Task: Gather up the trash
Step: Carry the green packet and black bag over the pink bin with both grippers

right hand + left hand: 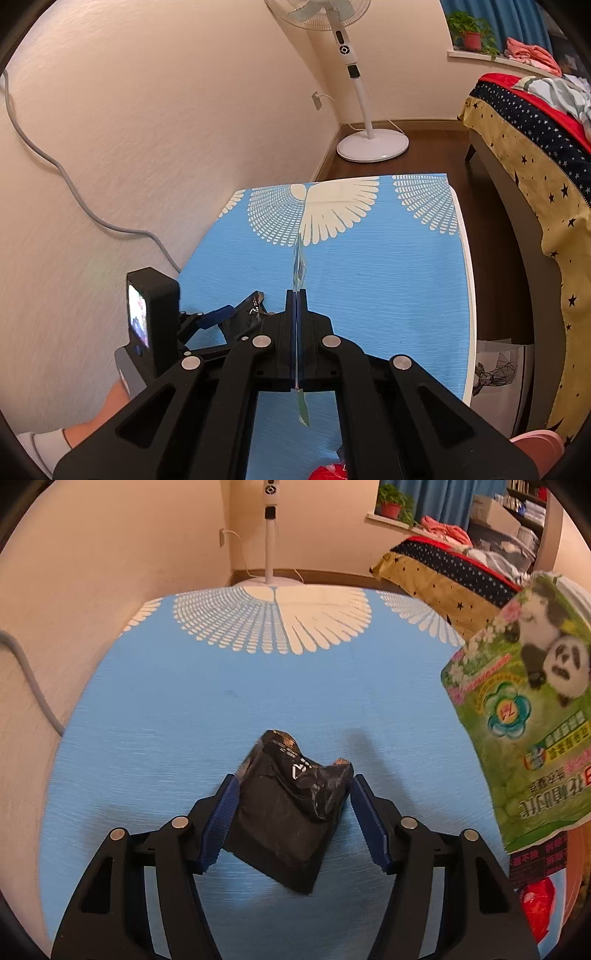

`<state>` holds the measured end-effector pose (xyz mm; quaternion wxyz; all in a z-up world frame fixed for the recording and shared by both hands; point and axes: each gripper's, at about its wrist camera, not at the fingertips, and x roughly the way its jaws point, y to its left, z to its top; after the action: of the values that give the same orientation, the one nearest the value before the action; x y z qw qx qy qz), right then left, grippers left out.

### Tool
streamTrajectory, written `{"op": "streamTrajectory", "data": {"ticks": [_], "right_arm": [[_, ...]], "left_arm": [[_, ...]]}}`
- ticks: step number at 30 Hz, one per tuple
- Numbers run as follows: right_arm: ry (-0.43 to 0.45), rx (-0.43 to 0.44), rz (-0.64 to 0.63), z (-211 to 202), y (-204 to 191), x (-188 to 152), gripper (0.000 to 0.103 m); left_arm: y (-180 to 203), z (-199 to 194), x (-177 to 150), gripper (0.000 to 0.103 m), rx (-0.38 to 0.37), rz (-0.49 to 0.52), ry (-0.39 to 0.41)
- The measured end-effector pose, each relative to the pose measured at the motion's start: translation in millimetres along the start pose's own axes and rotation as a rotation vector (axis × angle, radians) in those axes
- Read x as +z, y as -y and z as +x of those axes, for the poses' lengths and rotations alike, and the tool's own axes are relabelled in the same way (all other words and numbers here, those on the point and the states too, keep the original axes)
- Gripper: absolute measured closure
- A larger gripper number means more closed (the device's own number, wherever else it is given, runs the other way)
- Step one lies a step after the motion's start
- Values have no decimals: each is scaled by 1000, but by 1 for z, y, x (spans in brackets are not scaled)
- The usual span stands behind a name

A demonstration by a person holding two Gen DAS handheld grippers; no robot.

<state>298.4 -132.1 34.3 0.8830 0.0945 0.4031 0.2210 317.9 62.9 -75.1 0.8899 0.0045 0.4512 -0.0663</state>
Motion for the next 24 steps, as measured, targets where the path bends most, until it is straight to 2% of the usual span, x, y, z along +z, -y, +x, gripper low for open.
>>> {"op": "streamTrajectory", "data": {"ticks": [3, 6, 8, 9, 13, 16, 24], "right_arm": [[-3, 0, 2, 1, 1, 0, 103], [-3, -1, 1, 1, 1, 0, 103], [-3, -1, -1, 1, 1, 0, 103], [-3, -2, -1, 1, 1, -1, 103], [0, -3, -2, -2, 1, -1, 103], [8, -3, -1, -6, 1, -2, 103], [38, 4, -8, -28, -11, -5, 103]], "left_arm": [[4, 5, -1, 38, 32, 32, -9], [1, 5, -1, 39, 34, 24, -8], [-3, 4, 2, 53, 39, 10, -3], [-5, 3, 2, 54, 33, -2, -1], [-6, -6, 6, 75, 21, -2, 26], [-6, -14, 8, 84, 21, -7, 37], [0, -39, 6, 89, 16, -7, 60]]}}
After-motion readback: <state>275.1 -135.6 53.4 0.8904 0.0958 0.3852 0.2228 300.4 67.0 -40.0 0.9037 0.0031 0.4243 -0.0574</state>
